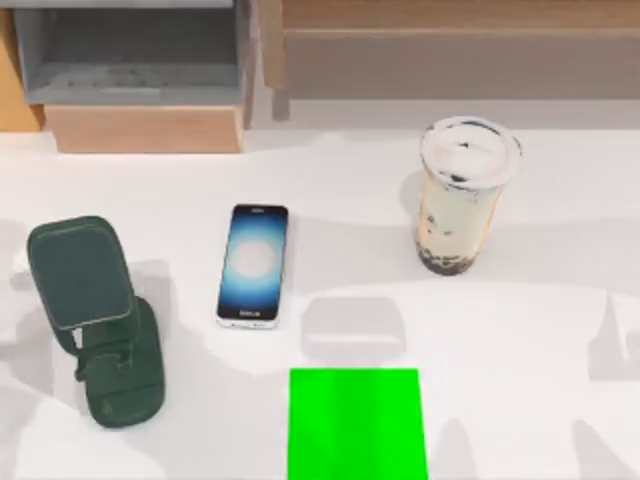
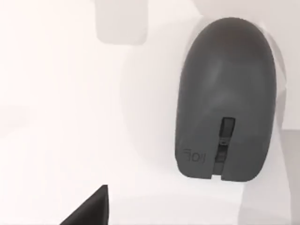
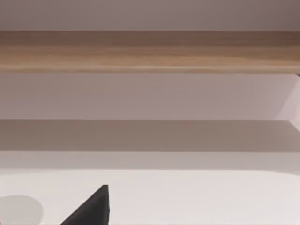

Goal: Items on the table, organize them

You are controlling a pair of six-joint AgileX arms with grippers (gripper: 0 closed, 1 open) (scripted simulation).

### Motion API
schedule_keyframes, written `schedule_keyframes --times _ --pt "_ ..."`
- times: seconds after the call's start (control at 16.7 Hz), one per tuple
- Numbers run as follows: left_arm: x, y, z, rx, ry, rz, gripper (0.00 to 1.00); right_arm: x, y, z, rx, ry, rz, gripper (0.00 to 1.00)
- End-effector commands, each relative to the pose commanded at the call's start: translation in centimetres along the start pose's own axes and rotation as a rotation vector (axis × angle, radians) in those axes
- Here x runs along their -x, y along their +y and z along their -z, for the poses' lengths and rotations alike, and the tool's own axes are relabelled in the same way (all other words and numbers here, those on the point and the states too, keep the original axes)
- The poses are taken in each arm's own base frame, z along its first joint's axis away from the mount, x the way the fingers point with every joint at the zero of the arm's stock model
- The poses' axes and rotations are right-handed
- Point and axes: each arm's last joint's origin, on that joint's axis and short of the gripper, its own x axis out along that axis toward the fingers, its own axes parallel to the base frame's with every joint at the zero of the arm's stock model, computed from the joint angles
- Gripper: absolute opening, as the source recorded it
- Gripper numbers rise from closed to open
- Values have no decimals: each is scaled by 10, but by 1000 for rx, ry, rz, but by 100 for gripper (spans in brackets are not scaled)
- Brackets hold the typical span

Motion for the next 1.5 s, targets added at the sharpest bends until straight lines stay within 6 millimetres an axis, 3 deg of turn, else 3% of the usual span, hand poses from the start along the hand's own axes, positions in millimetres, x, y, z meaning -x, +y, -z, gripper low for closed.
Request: schedule_keyframes --times 0.24,0.42,0.72,1.26,1.5 --pt "-32 2 -30 -25 161 52 100 0 0 0 0 0 0 100" --pt "-40 0 -37 -34 202 64 100 0 0 0 0 0 0 100" --pt "-42 2 -36 -30 202 64 100 0 0 0 0 0 0 100" --pt "-122 -4 -22 -34 193 60 100 0 0 0 0 0 0 100" --pt "-128 -5 -19 -34 202 64 100 0 0 0 0 0 0 100"
